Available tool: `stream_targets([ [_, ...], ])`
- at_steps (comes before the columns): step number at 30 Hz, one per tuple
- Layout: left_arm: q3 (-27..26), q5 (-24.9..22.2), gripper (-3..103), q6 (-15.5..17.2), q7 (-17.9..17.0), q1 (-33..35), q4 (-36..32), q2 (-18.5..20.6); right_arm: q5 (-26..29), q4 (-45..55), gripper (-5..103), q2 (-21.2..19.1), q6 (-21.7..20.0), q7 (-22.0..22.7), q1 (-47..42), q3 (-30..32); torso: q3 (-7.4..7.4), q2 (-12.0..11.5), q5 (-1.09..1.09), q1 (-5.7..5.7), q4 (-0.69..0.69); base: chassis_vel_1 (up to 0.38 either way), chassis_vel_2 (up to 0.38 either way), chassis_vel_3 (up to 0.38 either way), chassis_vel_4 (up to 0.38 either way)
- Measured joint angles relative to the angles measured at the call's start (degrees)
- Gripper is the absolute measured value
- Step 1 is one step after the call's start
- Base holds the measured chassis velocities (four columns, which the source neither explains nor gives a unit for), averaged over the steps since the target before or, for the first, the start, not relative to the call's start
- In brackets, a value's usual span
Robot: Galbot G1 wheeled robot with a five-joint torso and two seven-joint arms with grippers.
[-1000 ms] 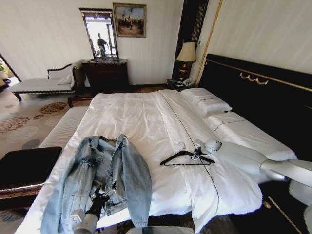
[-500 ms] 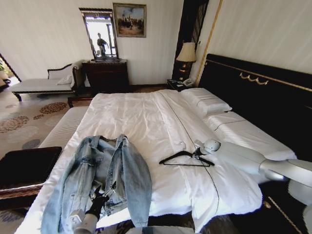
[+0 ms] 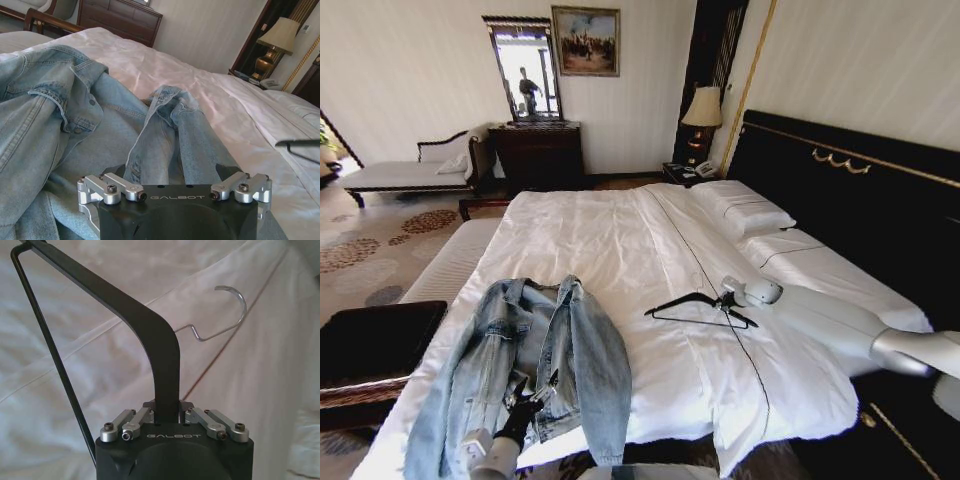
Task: Pick up the clothes from the bed and hang them on the clothes hanger.
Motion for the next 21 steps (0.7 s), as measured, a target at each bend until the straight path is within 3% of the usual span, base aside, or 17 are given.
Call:
stream_targets([
  [2, -0.06, -0.15, 100, -0.01, -0.04, 0.13, -0.41, -0.06, -0.11, 1.74, 21, -0.2, 0.75, 3.43, -3.73, 6.44, 0.0, 0.0, 0.03, 0.0, 0.0, 0.0, 0.0, 0.0, 0.0],
  [3, -0.06, -0.15, 100, -0.01, -0.04, 0.13, -0.41, -0.06, -0.11, 1.74, 21, -0.2, 0.75, 3.43, -3.73, 6.44, 0.0, 0.0, 0.03, 0.0, 0.0, 0.0, 0.0, 0.0, 0.0],
  [6, -0.22, -0.12, 100, -0.01, -0.11, 0.75, -1.33, -0.35, -2.28, 7.43, 21, -2.19, 2.98, 8.1, -11.89, 17.58, 0.0, 0.0, 0.0, 0.0, 0.02, 0.0, 0.0, 0.0, 0.0],
  [8, -0.22, -0.04, 100, -0.01, -0.12, 0.87, -1.52, -0.42, -3.32, 8.61, 21, -2.72, 3.64, 8.68, -13.96, 19.53, 0.0, 0.0, -0.01, 0.01, 0.01, 0.0, 0.0, 0.0, 0.0],
  [12, -0.23, 0.96, 100, 0.0, -0.2, 1.77, -2.71, -0.99, -11.89, 15.2, 21, -4.33, 6.93, 11.62, -26.56, 30.03, 0.0, 0.0, 0.04, -0.01, -0.03, 0.0, 0.0, 0.0, 0.0],
  [17, -0.16, 1.58, 100, 0.05, -0.26, 2.23, -3.39, -1.29, -20.42, 18.79, 21, -3.94, 10.07, 15.86, -33.33, 36.25, 0.0, 0.0, 0.02, -0.01, 0.0, 0.0, 0.0, 0.0, 0.0],
  [21, -0.39, 1.71, 100, 0.06, -0.29, 2.46, -3.97, -1.3, -23.75, 20.48, 21, -2.92, 11.09, 17.89, -37.55, 39.18, 0.0, 0.0, 0.01, 0.0, 0.02, 0.0, 0.0, 0.0, 0.0],
])
